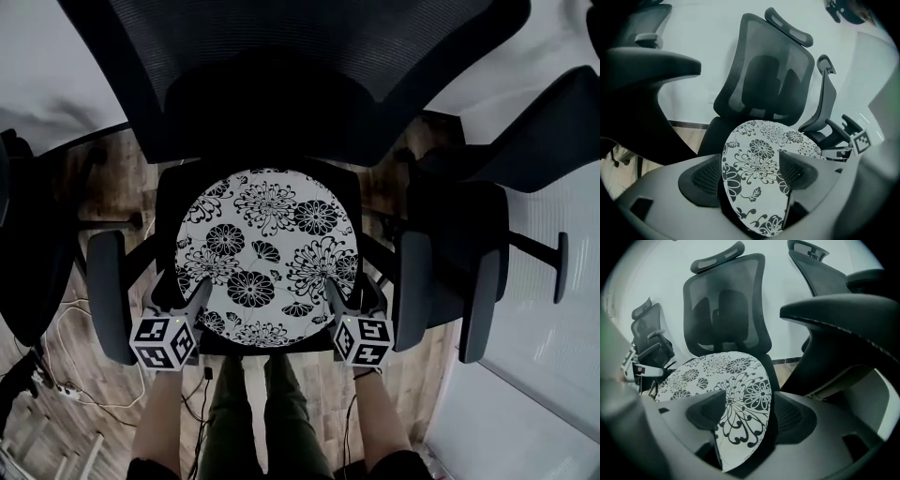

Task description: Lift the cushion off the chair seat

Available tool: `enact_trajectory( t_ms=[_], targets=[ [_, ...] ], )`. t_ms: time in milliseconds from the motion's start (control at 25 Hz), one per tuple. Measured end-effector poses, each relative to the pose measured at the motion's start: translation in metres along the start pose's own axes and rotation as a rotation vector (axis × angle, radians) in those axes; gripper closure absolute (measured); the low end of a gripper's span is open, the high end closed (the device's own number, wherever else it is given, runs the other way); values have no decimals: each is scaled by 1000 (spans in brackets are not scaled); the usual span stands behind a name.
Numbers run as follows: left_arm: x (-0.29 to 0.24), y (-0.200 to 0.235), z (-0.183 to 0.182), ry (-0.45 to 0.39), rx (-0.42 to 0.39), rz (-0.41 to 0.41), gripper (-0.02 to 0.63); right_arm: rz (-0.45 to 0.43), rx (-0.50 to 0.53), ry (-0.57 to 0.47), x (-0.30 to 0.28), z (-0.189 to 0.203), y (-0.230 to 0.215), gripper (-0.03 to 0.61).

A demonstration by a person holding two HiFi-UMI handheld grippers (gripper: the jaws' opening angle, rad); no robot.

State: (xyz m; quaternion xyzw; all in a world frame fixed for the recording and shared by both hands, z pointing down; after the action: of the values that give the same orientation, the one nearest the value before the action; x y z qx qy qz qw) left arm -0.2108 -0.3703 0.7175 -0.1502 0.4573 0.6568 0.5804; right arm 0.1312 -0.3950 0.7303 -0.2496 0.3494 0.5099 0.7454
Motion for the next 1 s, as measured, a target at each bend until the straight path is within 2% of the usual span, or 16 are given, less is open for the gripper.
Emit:
enact_trajectory(
  t_ms=[280,560,920,1000],
  targets=[
    [-13,19,15,49,36,-46,241,2,-35,34,-11,16,-8,270],
    [-23,22,29,110,109,-37,241,-34,-50,61,-20,24,-6,270],
    [-27,25,33,103,117,-74,241,-30,-51,61,-23,28,-5,272],
    [-27,24,33,112,102,-69,244,-52,-49,62,-24,27,0,273]
  ],
)
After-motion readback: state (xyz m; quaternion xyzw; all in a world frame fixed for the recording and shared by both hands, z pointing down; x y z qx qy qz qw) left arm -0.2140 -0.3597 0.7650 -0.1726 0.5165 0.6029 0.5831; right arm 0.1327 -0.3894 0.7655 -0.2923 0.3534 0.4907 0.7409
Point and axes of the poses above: the fingertips, and each gripper's own axes: x backward along the fingers, y to its left, z out of its underside, the point moved 3 cm from there along x, backward along the fingers, and after that the axes turned 10 degrees about x, right-handed, at the moved point
